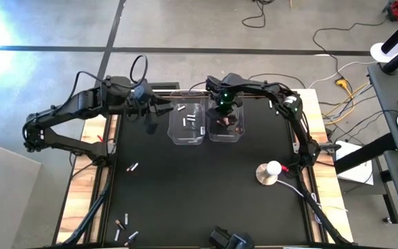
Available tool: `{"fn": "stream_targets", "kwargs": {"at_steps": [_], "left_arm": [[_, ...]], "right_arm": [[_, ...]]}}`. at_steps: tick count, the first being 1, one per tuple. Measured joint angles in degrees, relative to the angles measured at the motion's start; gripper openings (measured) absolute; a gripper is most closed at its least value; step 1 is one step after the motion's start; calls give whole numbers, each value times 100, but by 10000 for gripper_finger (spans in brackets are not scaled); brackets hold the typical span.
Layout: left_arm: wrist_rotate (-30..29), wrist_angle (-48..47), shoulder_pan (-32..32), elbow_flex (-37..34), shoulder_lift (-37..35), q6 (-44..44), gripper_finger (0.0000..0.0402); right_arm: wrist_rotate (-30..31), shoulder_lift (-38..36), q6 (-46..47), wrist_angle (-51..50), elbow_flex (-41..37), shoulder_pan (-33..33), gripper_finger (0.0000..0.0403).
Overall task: Sort batteries
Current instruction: Put the black battery into the right transparent bin, then put the white battery into the left transparent bin
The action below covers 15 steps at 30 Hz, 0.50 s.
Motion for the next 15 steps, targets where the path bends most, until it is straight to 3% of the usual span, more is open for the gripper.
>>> {"fn": "stream_targets", "kwargs": {"at_steps": [9, 15], "left_arm": [[2, 5, -1, 0, -7, -169, 119], [2, 18, -2, 1, -93, -149, 119]], "right_arm": [[166, -97, -111, -63, 85, -1, 93], [300, -866, -285, -349, 607, -34, 140]]}}
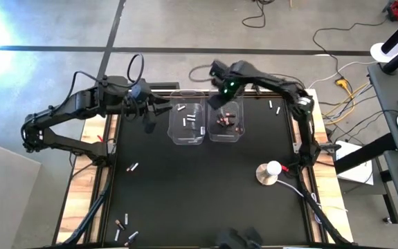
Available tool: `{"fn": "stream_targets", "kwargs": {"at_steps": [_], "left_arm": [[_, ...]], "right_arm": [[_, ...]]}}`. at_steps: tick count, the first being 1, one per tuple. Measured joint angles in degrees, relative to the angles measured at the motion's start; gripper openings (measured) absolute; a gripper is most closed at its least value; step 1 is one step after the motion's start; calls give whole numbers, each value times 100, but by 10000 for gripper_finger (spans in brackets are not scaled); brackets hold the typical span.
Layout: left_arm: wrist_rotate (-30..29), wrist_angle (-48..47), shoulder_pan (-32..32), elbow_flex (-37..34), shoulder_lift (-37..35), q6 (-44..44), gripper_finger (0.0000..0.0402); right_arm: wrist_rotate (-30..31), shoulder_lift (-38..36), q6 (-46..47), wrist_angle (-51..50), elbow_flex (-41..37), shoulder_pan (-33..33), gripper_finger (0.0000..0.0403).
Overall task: Sort batteries
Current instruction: Put the white battery into the left transparent bin
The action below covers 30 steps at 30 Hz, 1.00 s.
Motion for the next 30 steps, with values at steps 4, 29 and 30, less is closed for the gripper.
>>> {"fn": "stream_targets", "kwargs": {"at_steps": [4, 29, 30], "left_arm": [[0, 60, 0, -1, -12, 61, 119], [-9, 489, 0, 1, -251, 324, 119], [-20, 493, 1, -1, -251, 378, 119]], "right_arm": [[862, -669, -263, 83, 103, -119, 170], [2037, -1796, 439, 619, -3605, -2571, 194], [1869, -1786, 411, 705, -3645, -2620, 193]]}}
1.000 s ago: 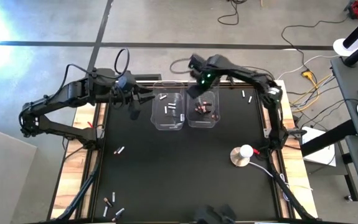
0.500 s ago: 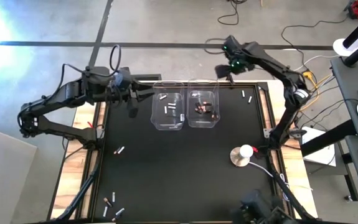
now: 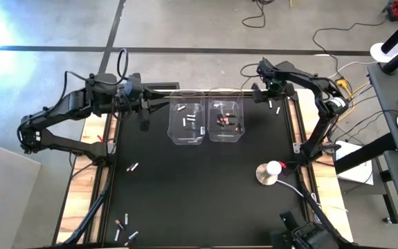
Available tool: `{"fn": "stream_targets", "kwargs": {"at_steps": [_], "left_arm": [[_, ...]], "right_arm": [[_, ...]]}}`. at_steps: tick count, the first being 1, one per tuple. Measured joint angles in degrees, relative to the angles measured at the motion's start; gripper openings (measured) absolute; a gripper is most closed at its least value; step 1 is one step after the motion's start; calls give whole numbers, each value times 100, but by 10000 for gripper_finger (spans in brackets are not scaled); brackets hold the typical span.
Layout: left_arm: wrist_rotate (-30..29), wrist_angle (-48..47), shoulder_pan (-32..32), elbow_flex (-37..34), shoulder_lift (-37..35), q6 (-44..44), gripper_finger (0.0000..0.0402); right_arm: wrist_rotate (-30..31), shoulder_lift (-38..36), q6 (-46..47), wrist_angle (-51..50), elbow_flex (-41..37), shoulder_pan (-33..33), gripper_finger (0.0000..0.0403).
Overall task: Sort batteries
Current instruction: Put the white battery into the left transparent bin
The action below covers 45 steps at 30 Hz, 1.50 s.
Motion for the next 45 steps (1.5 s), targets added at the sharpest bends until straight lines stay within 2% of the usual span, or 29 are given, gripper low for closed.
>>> {"fn": "stream_targets", "kwargs": {"at_steps": [2, 11, 16, 31, 34, 45], "left_arm": [[-15, 31, -1, 0, 15, 71, 119], [-24, 175, 1, 0, 92, 73, 119], [-24, 156, -1, 0, 84, -162, 119], [-24, -224, 0, 1, 66, -679, 119], [-24, -224, -1, 1, 66, -673, 119], [-24, -186, 1, 0, 66, -277, 119]], "right_arm": [[-256, 46, -20, 178, -46, -109, 188], [-607, 662, -62, 310, -50, -353, 149], [-312, 1076, 196, 328, -39, -343, 132], [-527, 1239, 282, 436, -2, -360, 80], [-525, 1145, 385, 387, -9, -365, 91], [-667, 841, 823, 192, -24, -402, 179]]}}
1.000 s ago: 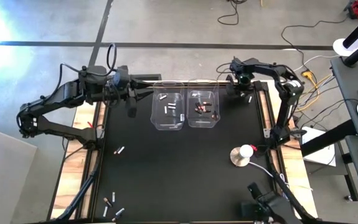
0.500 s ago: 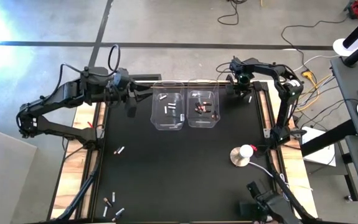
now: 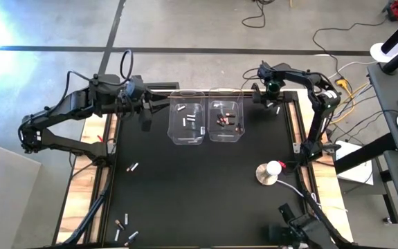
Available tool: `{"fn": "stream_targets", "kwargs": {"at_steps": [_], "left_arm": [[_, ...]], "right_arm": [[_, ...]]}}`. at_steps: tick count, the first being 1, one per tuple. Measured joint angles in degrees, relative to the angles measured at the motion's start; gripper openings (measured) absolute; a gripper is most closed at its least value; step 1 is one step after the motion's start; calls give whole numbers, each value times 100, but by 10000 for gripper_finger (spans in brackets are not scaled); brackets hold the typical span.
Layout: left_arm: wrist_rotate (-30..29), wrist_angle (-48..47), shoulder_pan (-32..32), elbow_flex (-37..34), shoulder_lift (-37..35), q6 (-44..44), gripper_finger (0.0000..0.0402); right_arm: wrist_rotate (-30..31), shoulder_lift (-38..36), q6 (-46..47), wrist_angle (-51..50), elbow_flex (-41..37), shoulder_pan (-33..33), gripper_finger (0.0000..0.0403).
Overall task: Sort batteries
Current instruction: Put the white battery into the left transparent bin
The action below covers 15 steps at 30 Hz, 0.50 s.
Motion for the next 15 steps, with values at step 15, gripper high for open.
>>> {"fn": "stream_targets", "kwargs": {"at_steps": [15], "left_arm": [[0, 5, 0, 0, 0, -54, 119]], "right_arm": [[36, 45, 1157, 847, -310, -114, 138]]}}
